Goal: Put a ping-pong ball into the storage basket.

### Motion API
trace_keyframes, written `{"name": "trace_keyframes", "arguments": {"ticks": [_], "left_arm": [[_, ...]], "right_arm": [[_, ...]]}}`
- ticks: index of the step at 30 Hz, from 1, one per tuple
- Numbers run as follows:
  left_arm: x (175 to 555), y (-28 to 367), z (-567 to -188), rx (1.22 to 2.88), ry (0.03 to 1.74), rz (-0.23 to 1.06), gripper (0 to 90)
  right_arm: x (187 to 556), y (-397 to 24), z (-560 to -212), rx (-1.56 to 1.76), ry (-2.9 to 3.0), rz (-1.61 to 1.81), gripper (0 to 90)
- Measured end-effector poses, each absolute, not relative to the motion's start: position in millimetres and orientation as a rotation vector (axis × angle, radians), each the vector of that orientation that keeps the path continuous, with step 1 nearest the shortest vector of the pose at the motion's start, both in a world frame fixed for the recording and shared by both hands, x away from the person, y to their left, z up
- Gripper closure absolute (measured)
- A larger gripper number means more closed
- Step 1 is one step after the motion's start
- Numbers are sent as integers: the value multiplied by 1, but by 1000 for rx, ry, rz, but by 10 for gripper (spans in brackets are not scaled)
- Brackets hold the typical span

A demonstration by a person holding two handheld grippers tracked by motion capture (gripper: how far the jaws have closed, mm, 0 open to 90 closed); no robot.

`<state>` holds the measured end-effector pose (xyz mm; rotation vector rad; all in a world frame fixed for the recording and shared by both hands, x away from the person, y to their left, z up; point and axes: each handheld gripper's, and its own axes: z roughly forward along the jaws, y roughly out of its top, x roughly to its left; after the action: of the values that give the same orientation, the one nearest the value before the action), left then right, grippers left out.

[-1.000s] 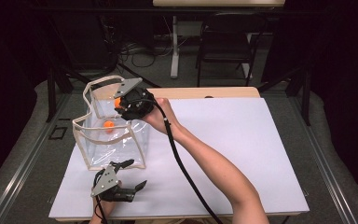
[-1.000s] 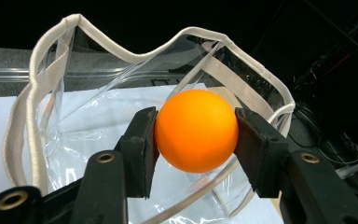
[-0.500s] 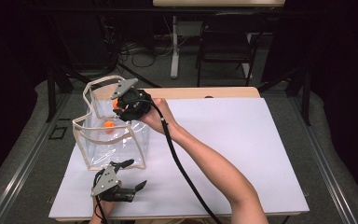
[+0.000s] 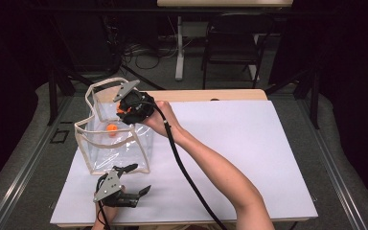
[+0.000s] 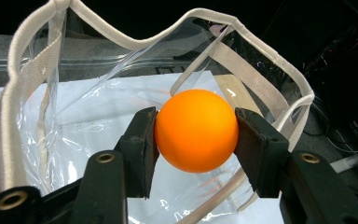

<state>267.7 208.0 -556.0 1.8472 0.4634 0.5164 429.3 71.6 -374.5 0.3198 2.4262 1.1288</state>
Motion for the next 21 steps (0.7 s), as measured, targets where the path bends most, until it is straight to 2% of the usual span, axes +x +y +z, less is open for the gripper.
{"name": "trace_keyframes", "arguments": {"ticks": [18, 21], "left_arm": [[268, 209, -556, 1845, 465, 517, 157], [268, 209, -556, 1843, 470, 517, 156]], "right_arm": [[439, 79, -381, 347, 2477, 1068, 502], [439, 78, -382, 368, 2478, 1073, 418]]}}
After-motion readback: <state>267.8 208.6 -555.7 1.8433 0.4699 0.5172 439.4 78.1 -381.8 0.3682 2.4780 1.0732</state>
